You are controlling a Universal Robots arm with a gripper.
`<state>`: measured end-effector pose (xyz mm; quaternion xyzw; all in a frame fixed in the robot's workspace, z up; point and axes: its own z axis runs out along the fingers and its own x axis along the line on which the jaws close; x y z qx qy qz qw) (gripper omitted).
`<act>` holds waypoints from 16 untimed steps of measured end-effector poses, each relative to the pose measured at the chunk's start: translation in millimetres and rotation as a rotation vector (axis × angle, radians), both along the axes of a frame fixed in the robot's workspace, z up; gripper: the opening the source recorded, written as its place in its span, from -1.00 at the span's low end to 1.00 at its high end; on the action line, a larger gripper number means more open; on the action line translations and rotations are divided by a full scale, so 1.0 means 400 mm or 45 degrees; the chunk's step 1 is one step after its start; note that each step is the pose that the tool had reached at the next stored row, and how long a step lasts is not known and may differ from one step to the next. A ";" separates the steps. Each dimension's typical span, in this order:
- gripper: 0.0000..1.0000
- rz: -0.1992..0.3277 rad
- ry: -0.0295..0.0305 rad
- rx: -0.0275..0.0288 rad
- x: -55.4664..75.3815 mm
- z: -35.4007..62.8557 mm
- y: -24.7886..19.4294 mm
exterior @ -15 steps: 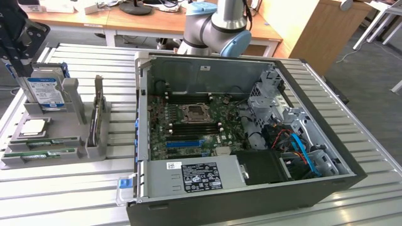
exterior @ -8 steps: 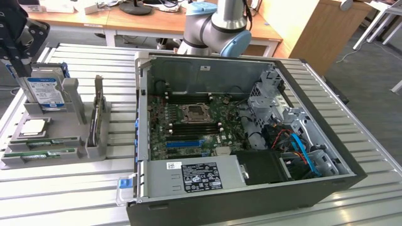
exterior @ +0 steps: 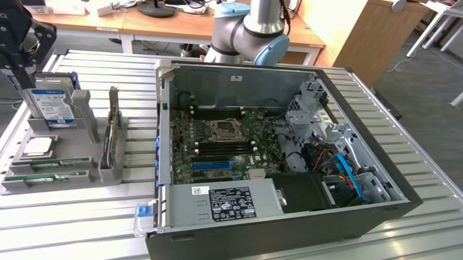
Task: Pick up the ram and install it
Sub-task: 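Pick up the ram and move it above insertion slot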
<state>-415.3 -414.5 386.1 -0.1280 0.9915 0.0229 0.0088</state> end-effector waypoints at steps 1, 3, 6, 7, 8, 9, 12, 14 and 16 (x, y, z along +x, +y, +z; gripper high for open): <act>-0.79 0.023 0.0000 0.0000 0.000 0.000 0.000; -0.79 0.069 0.0000 0.0000 0.000 0.000 0.000; -0.79 0.139 0.0000 0.0000 0.000 -0.001 0.000; -0.79 0.162 0.0000 -0.0001 0.000 -0.001 0.000; -0.79 0.185 0.0000 -0.0001 0.000 -0.001 0.000; -0.79 0.208 0.0000 -0.0001 0.000 -0.001 0.000; -0.79 0.278 0.0000 -0.0001 0.000 -0.002 0.000; -0.79 0.324 0.0000 -0.0002 0.000 -0.002 0.000; -0.79 0.370 0.0000 -0.0002 0.000 -0.003 0.000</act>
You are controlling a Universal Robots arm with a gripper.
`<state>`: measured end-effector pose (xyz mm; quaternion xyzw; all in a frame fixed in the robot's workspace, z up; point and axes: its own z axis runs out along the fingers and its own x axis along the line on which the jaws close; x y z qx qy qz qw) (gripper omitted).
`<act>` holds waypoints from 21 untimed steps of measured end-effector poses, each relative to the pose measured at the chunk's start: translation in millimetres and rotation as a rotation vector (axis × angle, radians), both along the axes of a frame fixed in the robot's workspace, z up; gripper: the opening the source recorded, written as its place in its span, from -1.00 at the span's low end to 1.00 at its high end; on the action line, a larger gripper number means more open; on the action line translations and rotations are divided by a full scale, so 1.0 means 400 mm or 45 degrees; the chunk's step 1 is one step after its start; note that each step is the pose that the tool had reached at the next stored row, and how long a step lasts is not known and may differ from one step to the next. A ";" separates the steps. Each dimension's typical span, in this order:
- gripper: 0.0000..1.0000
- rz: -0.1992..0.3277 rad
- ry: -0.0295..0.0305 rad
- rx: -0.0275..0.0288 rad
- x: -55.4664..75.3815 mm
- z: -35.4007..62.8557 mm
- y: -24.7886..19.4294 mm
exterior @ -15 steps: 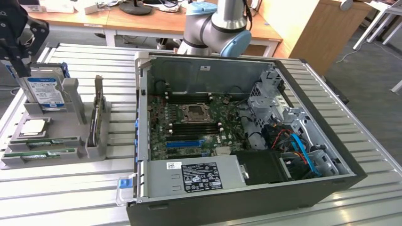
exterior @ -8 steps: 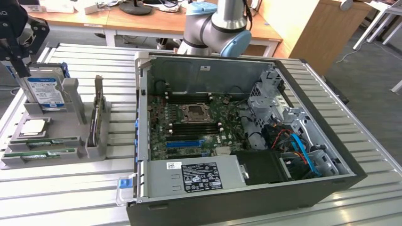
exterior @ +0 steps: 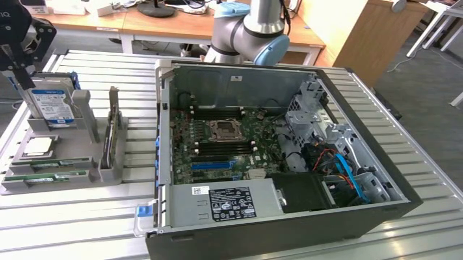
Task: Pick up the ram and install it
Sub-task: 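Pick up the ram and move it above insertion slot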
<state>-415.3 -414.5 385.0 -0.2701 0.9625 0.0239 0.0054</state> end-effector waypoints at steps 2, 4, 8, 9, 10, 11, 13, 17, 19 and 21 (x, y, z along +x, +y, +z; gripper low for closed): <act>-0.79 0.046 0.0000 0.0000 0.000 0.000 0.000; -0.79 0.092 0.0000 0.0000 0.000 -0.001 0.000; -0.79 0.186 -0.0001 -0.0001 0.000 -0.001 0.000; -0.79 0.209 0.0000 -0.0001 0.000 -0.001 0.000; -0.79 0.232 0.0000 -0.0001 0.000 -0.001 0.000; -0.79 0.256 0.0000 -0.0001 0.000 -0.002 0.000; -0.79 0.302 0.0000 -0.0002 0.000 -0.002 0.000; -0.79 0.393 0.0001 -0.0003 0.000 -0.002 0.000; -0.79 0.441 0.0000 -0.0002 0.000 -0.003 0.000; -0.79 0.487 0.0001 -0.0003 0.000 -0.003 0.000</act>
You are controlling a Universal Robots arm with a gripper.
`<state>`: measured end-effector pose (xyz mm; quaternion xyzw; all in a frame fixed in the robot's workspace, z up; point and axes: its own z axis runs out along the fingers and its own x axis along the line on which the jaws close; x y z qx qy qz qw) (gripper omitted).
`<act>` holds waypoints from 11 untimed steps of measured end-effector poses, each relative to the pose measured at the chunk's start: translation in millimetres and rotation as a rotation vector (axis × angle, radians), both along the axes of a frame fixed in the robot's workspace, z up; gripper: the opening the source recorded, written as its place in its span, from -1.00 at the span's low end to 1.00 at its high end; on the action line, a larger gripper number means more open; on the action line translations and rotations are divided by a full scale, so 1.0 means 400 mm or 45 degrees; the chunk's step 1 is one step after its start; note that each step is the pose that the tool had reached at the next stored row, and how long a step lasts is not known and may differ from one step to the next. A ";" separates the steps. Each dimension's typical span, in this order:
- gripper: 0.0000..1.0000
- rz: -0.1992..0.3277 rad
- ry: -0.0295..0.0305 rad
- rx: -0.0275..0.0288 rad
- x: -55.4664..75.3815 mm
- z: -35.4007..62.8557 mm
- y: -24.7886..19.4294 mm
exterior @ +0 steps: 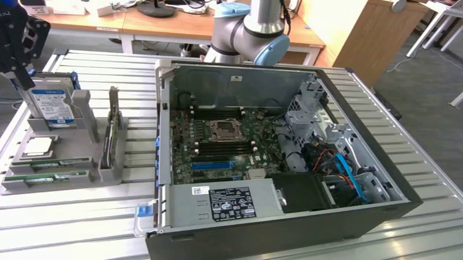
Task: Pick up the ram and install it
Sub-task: 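Pick up the ram and move it above insertion slot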
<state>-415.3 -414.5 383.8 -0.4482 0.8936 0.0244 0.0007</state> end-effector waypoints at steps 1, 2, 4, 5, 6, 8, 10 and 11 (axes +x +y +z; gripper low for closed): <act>-0.79 0.023 -0.0001 0.0000 0.000 0.000 0.000; -0.79 0.046 -0.0001 0.0000 0.000 0.000 0.000; -0.79 0.093 0.0000 -0.0001 0.000 -0.001 0.000; -0.79 0.116 0.0000 0.0000 0.000 -0.001 0.000; -0.79 0.139 0.0000 -0.0001 0.000 -0.001 0.000; -0.79 0.185 0.0000 0.0000 0.000 -0.001 0.000; -0.79 0.232 0.0000 0.0000 0.000 -0.002 0.000; -0.79 0.255 0.0000 0.0000 0.000 -0.002 0.000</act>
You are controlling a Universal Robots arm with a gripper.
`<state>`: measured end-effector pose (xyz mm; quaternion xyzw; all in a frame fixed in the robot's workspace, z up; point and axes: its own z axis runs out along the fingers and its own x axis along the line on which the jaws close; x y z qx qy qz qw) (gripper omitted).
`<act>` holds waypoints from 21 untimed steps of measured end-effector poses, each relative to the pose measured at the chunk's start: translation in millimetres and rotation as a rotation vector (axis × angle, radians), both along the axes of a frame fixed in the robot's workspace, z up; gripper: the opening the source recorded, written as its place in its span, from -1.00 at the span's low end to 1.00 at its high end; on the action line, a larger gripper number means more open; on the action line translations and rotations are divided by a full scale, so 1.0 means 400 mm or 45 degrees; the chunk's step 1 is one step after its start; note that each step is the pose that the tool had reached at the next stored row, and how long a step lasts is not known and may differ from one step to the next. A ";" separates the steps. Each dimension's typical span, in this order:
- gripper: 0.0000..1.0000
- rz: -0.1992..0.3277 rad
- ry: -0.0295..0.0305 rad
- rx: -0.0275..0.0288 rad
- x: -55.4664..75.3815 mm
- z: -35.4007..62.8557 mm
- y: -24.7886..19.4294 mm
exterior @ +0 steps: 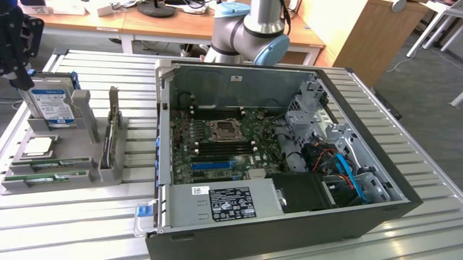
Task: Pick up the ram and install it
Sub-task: 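Pick up the ram and move it above insertion slot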
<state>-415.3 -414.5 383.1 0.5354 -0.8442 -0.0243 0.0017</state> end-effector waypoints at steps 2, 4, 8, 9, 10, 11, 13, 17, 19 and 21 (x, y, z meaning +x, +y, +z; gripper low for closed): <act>-0.79 0.046 0.0001 -0.0001 0.000 0.000 0.000; -0.79 0.091 0.0000 0.0000 0.000 0.000 0.000; -0.79 0.180 0.0000 -0.0002 0.000 -0.001 0.000; -0.79 0.203 -0.0001 -0.0006 0.000 -0.001 0.000; -0.79 0.226 0.0000 -0.0009 0.000 -0.001 0.000; -0.79 0.251 0.0000 -0.0012 0.000 -0.001 0.000; -0.79 0.296 0.0000 -0.0016 0.000 -0.001 0.000; -0.79 0.390 0.0002 -0.0029 0.000 -0.002 0.000; -0.79 0.435 0.0003 -0.0038 0.000 -0.003 0.000; -0.79 0.476 0.0006 -0.0051 0.000 -0.003 0.000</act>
